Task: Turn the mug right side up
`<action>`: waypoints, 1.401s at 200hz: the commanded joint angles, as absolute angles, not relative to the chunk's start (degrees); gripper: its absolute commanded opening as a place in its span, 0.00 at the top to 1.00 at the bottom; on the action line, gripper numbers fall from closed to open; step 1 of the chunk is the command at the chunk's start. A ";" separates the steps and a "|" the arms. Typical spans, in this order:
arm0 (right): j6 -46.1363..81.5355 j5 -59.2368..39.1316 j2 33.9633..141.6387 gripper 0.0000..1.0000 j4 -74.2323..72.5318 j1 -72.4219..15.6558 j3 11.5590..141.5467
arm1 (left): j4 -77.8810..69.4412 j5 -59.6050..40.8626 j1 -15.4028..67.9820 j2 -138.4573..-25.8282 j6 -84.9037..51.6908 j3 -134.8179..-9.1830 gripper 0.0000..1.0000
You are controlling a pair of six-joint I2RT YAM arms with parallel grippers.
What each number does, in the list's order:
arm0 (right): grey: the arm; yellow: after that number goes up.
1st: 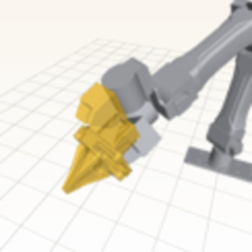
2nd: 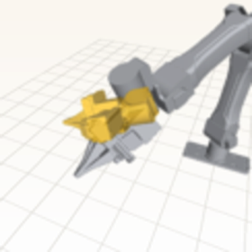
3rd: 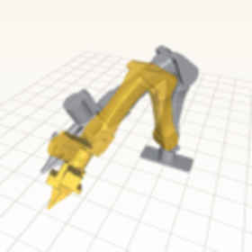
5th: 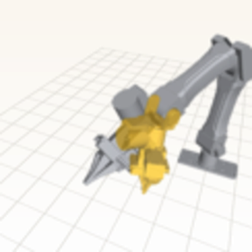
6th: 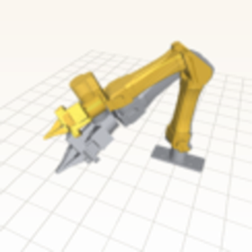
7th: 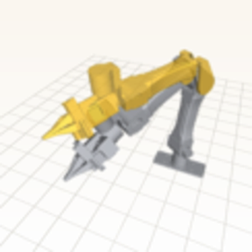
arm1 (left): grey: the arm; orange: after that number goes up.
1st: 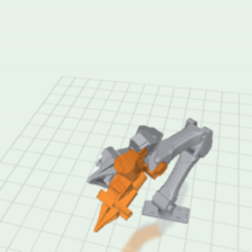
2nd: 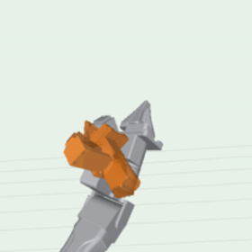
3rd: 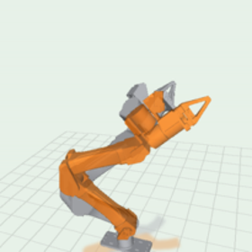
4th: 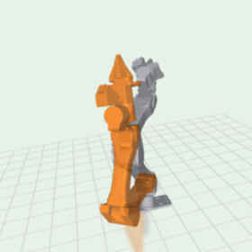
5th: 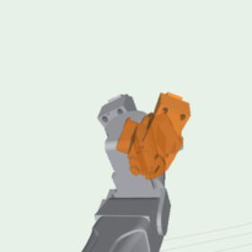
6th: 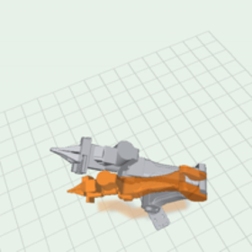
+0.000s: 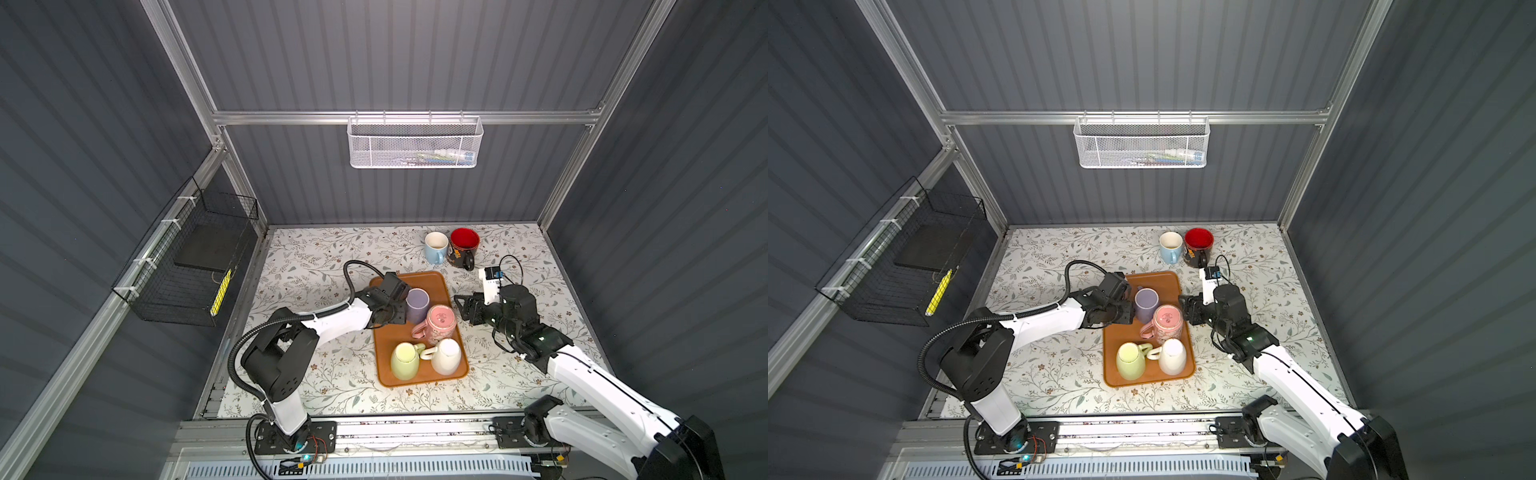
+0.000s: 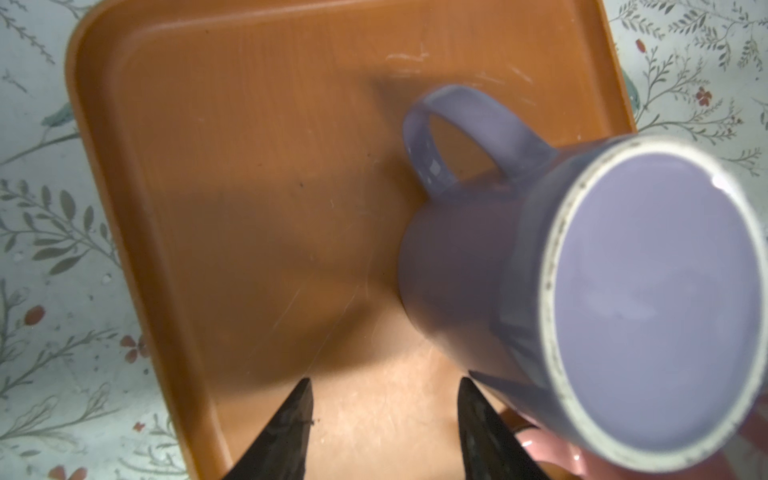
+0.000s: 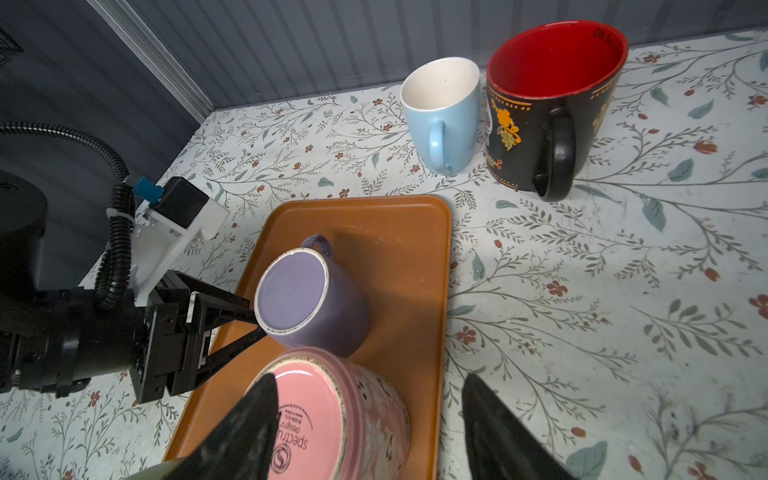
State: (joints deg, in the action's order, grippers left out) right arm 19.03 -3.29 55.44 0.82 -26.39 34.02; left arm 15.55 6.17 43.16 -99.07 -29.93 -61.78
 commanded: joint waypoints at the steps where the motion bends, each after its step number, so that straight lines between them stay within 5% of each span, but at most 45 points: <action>1: 18.50 -4.31 56.05 0.30 2.20 -26.34 36.21 | 17.69 7.49 43.26 -98.77 -28.18 -63.59 0.43; 55: 18.29 -3.61 62.99 0.32 11.36 -26.42 45.84 | 19.20 12.38 43.07 -90.48 -26.51 -60.51 0.36; 140: 21.39 -11.05 82.74 0.19 20.59 -27.36 62.80 | 18.34 17.63 43.06 -73.50 -25.38 -48.37 0.24; 280: 28.45 -18.63 105.93 0.12 24.44 -29.07 78.48 | 15.23 17.15 43.01 -60.05 -27.74 -37.05 0.19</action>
State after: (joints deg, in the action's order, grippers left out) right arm 28.27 -17.21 102.98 20.43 -28.73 74.65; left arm 16.38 16.56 43.13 -60.97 -27.00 -38.13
